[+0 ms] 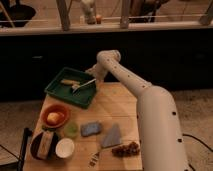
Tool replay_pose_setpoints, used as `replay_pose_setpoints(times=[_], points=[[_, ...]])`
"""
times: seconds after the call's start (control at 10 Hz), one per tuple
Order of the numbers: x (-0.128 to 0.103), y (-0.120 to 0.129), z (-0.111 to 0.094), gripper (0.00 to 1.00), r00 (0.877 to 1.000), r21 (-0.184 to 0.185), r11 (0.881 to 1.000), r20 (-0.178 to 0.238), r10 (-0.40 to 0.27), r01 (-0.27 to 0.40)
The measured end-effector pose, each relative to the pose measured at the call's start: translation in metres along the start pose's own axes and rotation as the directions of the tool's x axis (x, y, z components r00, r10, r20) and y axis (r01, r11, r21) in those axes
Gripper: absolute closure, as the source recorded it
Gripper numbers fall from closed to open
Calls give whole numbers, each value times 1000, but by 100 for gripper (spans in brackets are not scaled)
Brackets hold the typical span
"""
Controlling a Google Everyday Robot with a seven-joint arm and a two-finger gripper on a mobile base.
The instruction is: Place brush in tray
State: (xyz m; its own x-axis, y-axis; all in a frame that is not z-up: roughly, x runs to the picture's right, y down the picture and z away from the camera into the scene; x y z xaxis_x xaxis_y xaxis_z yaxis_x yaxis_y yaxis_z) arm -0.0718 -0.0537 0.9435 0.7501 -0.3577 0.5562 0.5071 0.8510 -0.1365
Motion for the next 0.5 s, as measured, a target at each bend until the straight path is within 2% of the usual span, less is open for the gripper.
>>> replay_pose_setpoints(times=[0.5], points=[[0, 1, 1, 20, 1000, -1, 1000, 1, 1, -1]])
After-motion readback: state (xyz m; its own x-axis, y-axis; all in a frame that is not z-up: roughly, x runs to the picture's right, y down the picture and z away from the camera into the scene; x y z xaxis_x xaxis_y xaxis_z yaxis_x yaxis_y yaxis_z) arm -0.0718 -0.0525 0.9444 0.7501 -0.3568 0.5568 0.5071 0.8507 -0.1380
